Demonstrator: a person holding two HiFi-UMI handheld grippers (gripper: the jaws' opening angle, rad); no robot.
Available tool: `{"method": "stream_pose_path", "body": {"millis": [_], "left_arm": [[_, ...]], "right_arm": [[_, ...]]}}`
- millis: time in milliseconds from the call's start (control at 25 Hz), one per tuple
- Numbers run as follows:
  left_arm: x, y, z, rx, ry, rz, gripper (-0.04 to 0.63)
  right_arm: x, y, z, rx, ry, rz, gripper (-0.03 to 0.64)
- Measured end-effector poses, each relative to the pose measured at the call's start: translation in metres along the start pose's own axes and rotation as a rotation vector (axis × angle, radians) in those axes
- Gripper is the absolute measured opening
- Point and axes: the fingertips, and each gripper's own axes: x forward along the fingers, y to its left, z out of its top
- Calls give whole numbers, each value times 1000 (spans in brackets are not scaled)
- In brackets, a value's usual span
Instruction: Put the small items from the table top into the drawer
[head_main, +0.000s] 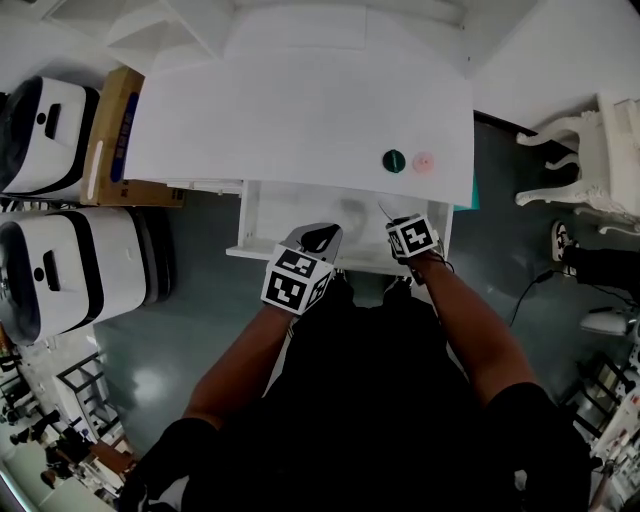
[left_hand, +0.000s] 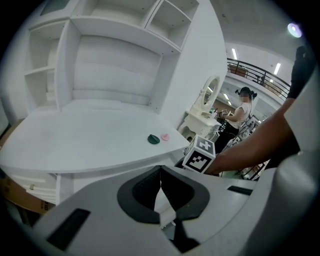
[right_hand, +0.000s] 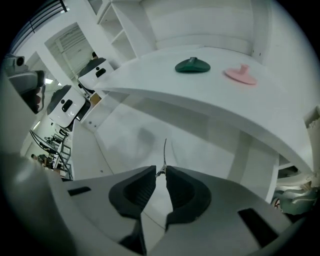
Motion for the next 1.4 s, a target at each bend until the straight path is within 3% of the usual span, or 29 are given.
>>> {"method": "stream_pose_path", "body": {"millis": [280, 640, 1400], "left_arm": [[-7, 13, -7, -43, 0, 23, 11], [-14, 17, -1, -74, -14, 49, 11], [-24, 15, -7, -93, -33, 55, 11]], "right_arm": [[29, 8, 2, -72, 35, 54, 77], [48, 4, -10, -195, 129, 42, 77], [49, 2, -15, -168, 133, 10, 87]]}}
